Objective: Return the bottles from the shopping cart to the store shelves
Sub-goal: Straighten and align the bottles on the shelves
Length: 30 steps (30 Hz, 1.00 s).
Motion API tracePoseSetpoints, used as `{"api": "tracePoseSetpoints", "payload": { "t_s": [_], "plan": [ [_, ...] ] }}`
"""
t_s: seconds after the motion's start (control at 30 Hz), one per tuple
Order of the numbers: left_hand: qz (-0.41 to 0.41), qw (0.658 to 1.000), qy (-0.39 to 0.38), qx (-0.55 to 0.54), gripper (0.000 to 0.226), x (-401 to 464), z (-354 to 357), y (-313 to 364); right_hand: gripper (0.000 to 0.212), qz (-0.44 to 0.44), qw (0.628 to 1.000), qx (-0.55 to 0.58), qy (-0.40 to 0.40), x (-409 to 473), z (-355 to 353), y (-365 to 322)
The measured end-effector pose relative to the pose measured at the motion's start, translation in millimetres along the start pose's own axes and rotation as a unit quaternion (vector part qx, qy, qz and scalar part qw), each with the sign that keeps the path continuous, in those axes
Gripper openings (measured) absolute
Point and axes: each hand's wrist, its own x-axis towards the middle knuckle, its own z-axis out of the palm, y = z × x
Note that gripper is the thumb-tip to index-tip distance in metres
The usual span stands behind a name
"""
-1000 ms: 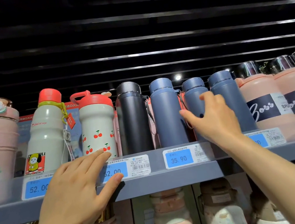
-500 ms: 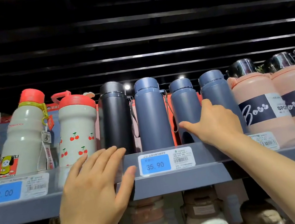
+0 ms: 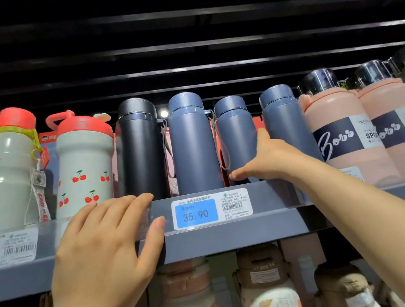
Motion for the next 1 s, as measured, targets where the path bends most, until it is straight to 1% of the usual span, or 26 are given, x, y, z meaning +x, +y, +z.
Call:
{"api": "tracePoseSetpoints", "payload": {
  "t_s": [0.07,0.13,0.23,0.37,0.47,0.6,0.67,0.73,0.87,0.93,1.0],
  "plan": [
    [0.003,1.000,0.003,0.001,0.049,0,0,0,0.111,0.008,1.000,0.011,-0.016,0,-2,1],
    [0.004,1.000,0.005,0.004,0.049,0,0,1,0.104,0.016,1.000,0.016,-0.014,-1,-3,1],
    [0.002,1.000,0.004,0.004,0.047,0,-1,0,0.089,0.030,0.999,0.004,0.017,-4,-1,1],
    [0.002,1.000,-0.004,0.007,0.046,-1,-2,1,0.082,0.037,0.998,-0.015,0.045,-11,-1,1],
    [0.003,1.000,-0.007,0.008,0.046,-1,-3,1,0.084,0.035,0.998,-0.034,0.041,-14,-3,0],
    [0.001,1.000,-0.004,0.003,0.046,-1,-2,1,0.098,0.018,0.999,0.020,-0.020,-11,-4,-2],
    [-0.002,1.000,-0.004,0.003,0.046,0,-2,1,0.099,0.016,0.998,0.042,-0.034,-10,-6,-2],
    [-0.003,1.000,-0.006,0.004,0.045,1,-3,1,0.099,0.018,0.998,0.052,-0.024,-13,-7,-2],
    [-0.002,1.000,-0.015,0.010,0.044,-1,-4,1,0.090,0.022,0.999,0.013,0.029,-21,-6,-1],
    [-0.001,1.000,-0.017,0.012,0.045,-1,-4,1,0.094,0.037,0.999,-0.002,0.038,-25,-5,-1],
    [-0.002,1.000,-0.018,0.013,0.045,0,-4,1,0.103,0.046,0.997,-0.024,0.061,-28,-3,-1]
  ]
}}
